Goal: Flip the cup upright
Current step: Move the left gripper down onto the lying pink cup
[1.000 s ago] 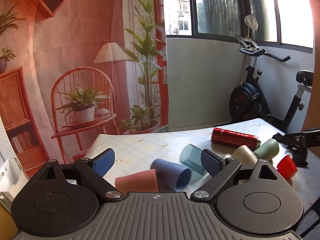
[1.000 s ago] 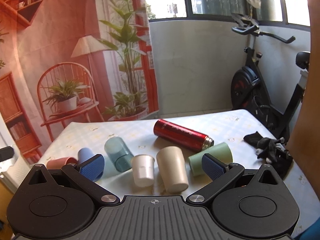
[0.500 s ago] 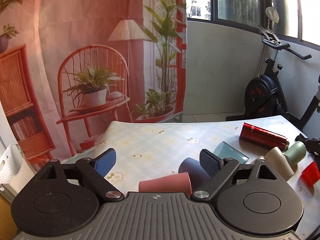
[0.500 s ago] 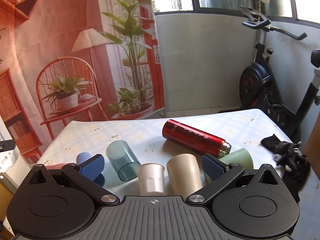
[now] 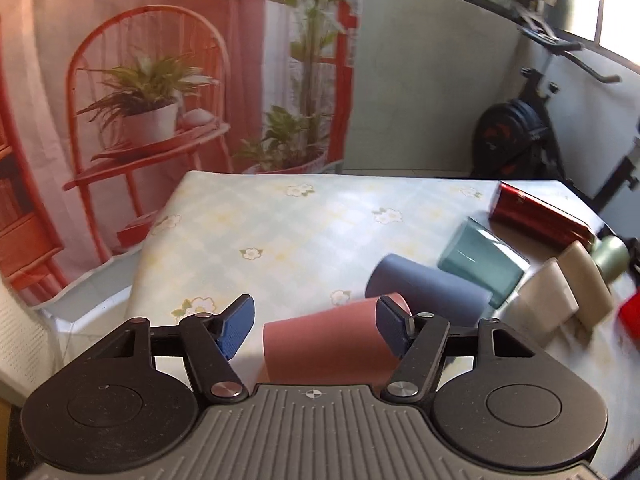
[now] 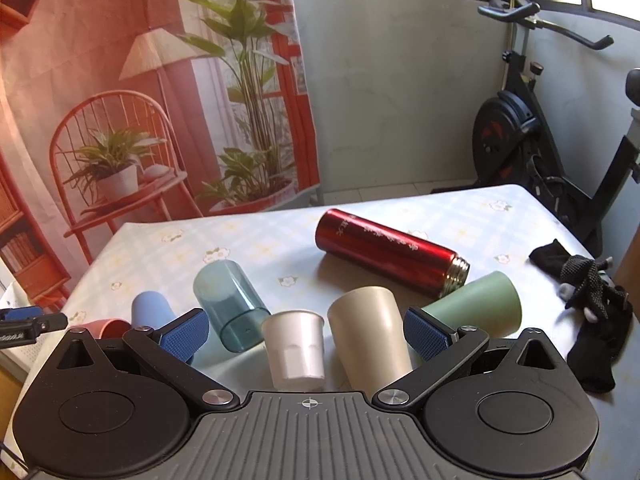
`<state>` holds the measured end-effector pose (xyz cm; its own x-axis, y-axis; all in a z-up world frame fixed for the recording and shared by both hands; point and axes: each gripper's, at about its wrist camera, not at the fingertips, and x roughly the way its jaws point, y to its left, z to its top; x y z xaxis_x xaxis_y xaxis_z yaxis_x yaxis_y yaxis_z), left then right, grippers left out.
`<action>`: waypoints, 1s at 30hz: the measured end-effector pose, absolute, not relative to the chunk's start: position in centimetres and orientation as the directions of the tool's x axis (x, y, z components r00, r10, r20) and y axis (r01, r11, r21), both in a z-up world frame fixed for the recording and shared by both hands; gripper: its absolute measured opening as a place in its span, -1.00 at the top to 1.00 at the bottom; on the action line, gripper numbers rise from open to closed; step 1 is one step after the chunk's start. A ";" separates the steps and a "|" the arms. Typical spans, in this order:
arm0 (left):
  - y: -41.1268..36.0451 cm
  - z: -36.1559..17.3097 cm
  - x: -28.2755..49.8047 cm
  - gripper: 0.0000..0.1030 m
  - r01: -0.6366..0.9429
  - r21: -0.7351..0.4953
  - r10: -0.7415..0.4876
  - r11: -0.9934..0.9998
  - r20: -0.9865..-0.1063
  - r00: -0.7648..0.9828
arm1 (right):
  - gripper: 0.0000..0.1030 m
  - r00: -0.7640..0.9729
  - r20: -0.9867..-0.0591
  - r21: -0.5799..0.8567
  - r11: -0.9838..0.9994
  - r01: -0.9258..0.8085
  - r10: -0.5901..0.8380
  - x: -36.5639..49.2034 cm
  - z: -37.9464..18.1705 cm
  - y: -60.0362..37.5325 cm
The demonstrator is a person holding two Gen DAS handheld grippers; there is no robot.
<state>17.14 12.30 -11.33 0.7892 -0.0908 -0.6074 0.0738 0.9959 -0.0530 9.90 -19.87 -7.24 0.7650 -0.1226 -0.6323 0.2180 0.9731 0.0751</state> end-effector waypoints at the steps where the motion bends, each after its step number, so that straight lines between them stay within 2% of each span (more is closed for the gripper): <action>1: 12.4 -11.6 16.8 -0.34 0.105 -0.038 -0.106 0.994 -0.618 0.779 | -0.99 0.761 -0.637 0.074 0.973 0.220 -0.123 10.0 -7.3 -19.8; 6: 13.0 -11.9 15.4 -0.35 0.244 0.111 -0.116 0.963 -0.649 0.752 | -0.99 0.742 -0.659 0.096 0.964 0.248 -0.125 10.7 -7.5 -19.2; 13: 14.5 -11.4 15.6 -0.41 0.407 0.165 -0.193 0.898 -0.684 0.704 | -0.99 0.703 -0.693 0.141 0.927 0.348 -0.158 12.3 -9.0 -17.6; 19: 13.4 -14.2 16.6 -0.47 0.567 0.205 -0.264 0.798 -0.727 0.634 | -0.99 0.657 -0.736 0.152 0.906 0.396 -0.164 13.2 -10.5 -16.2; 22: 12.9 -15.1 16.6 -0.47 0.615 0.267 -0.279 0.742 -0.711 0.646 | -0.99 0.642 -0.748 0.145 0.903 0.404 -0.167 13.3 -10.8 -15.7; 25: 12.5 -15.6 16.8 -0.58 0.649 0.309 -0.302 0.696 -0.693 0.654 | -0.99 0.632 -0.754 0.130 0.903 0.409 -0.177 13.5 -10.8 -15.2; 30: 11.8 -15.7 17.3 -0.62 0.676 0.331 -0.350 0.659 -0.660 0.665 | -0.99 0.625 -0.756 0.104 0.906 0.409 -0.195 14.1 -10.8 -14.8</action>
